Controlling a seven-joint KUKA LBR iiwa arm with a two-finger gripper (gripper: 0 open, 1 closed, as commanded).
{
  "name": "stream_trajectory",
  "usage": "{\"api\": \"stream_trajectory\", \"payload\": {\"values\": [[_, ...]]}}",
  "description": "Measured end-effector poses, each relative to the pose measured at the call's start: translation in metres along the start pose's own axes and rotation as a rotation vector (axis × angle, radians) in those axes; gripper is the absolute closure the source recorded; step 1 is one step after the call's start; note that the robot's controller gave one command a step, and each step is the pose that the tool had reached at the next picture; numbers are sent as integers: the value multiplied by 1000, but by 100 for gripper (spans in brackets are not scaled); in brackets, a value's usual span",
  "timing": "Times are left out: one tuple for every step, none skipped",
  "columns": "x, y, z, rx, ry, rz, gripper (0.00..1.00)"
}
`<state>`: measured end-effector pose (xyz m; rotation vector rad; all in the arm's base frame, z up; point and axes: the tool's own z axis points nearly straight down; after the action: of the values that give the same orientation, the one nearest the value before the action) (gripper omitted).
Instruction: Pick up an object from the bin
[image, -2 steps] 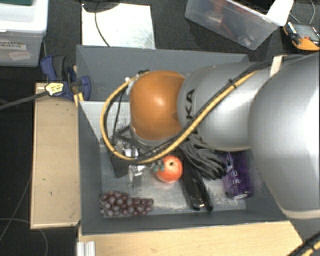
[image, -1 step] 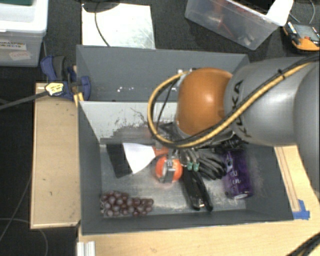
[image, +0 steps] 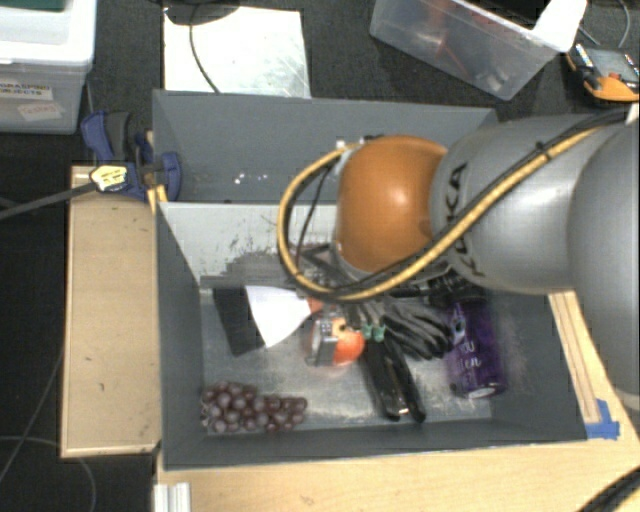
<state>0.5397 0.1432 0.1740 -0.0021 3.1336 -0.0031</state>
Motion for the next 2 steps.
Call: {"api": "stream_trajectory", "payload": {"values": [[-35,-8,70,-2,-1,-5,0],[-26,-3,32,-9,-8,-93,0]]}}
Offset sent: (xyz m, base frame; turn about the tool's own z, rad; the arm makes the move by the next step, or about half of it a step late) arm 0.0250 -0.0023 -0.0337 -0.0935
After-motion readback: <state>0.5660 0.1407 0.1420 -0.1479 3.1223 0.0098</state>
